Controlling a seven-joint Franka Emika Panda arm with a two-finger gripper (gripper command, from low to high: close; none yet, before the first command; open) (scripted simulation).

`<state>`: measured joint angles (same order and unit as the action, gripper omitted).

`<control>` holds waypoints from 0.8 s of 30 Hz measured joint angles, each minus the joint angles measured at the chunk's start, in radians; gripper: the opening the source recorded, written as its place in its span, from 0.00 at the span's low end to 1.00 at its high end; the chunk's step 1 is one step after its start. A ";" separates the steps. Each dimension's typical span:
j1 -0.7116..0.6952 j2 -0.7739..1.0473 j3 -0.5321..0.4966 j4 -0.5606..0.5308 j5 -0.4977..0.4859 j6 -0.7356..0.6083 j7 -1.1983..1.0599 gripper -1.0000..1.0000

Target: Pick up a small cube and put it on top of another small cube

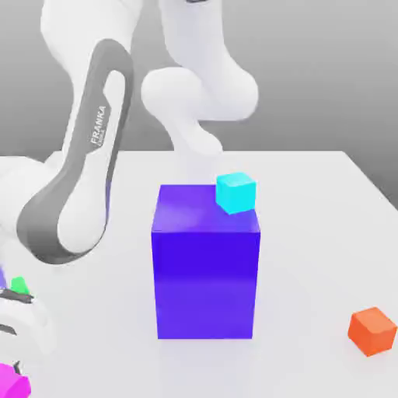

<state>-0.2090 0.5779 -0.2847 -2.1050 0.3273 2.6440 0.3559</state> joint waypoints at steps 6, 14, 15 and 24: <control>-0.011 0.029 0.014 0.007 0.013 0.020 -0.009 0.00; 0.012 -0.165 -0.081 -0.092 -0.092 -0.065 -0.020 0.00; 0.003 -0.202 -0.100 -0.126 -0.114 -0.063 -0.047 0.00; -0.118 -0.451 -0.222 -0.411 -0.208 -0.017 -0.352 0.00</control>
<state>-0.3268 0.1268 -0.5068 -2.5164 0.1191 2.6271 0.0035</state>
